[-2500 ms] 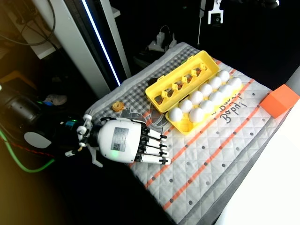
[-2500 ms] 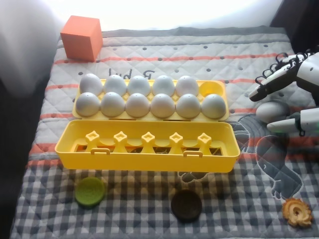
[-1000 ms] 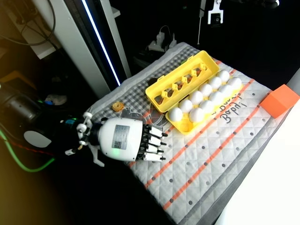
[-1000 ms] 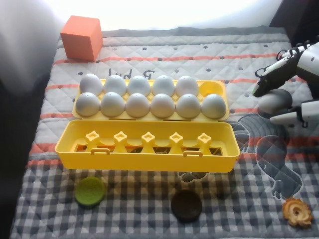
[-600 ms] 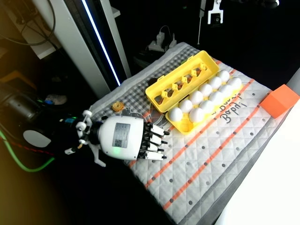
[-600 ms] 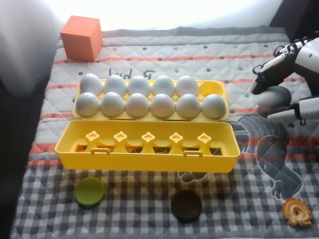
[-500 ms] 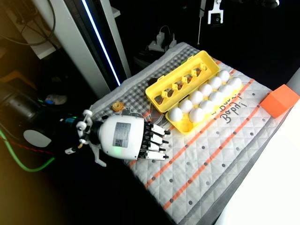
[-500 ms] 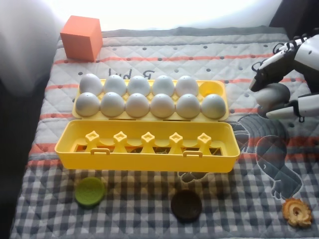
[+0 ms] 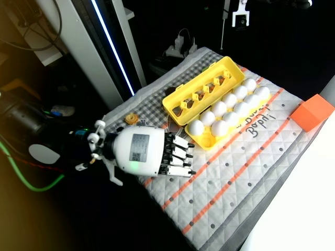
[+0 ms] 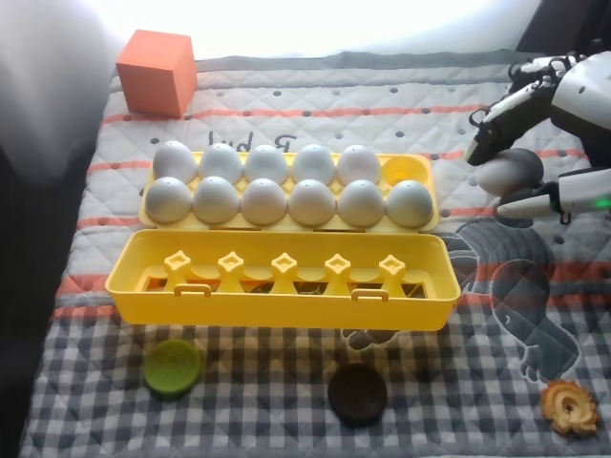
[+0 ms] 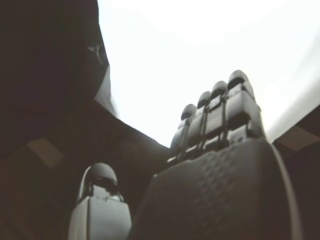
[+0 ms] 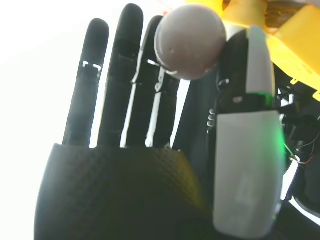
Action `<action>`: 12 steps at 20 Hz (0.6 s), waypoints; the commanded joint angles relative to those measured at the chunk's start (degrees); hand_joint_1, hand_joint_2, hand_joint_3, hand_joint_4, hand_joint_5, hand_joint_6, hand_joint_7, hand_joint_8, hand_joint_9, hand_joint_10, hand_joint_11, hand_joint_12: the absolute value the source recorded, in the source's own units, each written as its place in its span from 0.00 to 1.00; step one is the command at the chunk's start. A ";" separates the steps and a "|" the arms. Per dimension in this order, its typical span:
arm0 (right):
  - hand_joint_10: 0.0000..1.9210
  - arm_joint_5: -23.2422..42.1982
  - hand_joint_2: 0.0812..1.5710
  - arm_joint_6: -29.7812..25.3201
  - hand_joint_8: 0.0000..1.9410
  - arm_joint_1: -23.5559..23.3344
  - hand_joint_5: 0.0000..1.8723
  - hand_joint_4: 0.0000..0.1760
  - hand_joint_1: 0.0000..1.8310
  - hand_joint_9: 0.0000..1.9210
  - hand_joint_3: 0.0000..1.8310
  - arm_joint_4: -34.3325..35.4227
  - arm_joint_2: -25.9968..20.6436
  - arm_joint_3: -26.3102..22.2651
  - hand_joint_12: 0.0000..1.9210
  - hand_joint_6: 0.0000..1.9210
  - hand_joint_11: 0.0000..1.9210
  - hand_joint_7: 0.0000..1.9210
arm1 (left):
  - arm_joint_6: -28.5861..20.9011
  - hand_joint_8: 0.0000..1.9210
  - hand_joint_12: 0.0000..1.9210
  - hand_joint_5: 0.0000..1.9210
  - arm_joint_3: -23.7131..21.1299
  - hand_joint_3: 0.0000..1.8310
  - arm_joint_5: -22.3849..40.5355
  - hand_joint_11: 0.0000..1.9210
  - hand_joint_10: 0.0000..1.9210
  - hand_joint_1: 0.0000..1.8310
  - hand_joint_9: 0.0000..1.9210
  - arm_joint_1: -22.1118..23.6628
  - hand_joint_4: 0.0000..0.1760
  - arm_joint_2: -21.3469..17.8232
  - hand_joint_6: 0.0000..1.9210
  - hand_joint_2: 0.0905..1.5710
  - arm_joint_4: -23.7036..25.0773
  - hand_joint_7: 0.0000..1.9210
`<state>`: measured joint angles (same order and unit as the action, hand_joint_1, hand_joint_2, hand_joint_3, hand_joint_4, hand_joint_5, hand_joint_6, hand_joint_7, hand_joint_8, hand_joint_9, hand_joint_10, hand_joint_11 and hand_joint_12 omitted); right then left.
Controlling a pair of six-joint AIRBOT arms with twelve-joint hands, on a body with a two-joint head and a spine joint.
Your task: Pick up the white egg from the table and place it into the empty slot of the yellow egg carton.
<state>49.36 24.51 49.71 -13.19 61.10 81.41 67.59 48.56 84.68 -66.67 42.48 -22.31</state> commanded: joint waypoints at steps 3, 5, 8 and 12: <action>0.00 6.11 0.67 -0.04 0.37 -1.20 0.53 0.15 0.67 0.55 0.00 1.60 0.29 0.40 0.50 0.51 0.27 0.58 | -0.39 0.00 0.00 0.00 0.29 0.00 7.11 0.00 0.00 0.00 0.00 0.22 0.29 0.02 0.00 0.54 0.32 0.00; 0.01 6.11 0.66 -0.04 0.33 -1.57 0.53 0.00 0.68 0.61 0.00 1.36 0.38 0.41 0.47 0.49 0.39 0.62 | -0.39 0.00 0.00 0.00 0.28 0.00 7.18 0.00 0.00 0.00 0.00 0.22 0.35 0.00 0.00 0.53 0.33 0.00; 0.00 6.11 0.66 -0.04 0.11 -2.73 0.58 0.00 0.65 0.63 0.00 1.14 0.82 0.75 0.44 0.41 0.44 0.60 | -0.40 0.00 0.00 0.00 0.30 0.00 7.20 0.00 0.00 0.00 0.00 0.26 0.33 0.14 0.00 0.54 0.40 0.00; 0.00 6.10 0.67 -0.08 0.00 -3.77 0.57 0.00 0.63 0.58 0.00 0.87 2.18 1.64 0.44 0.43 0.37 0.59 | -0.58 0.00 0.00 0.00 0.36 0.00 7.23 0.00 0.00 0.00 0.00 0.27 0.38 0.24 0.00 0.54 0.50 0.00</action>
<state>49.41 24.53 46.89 -14.35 63.31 82.87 67.48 48.58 84.77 -66.67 42.65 -22.13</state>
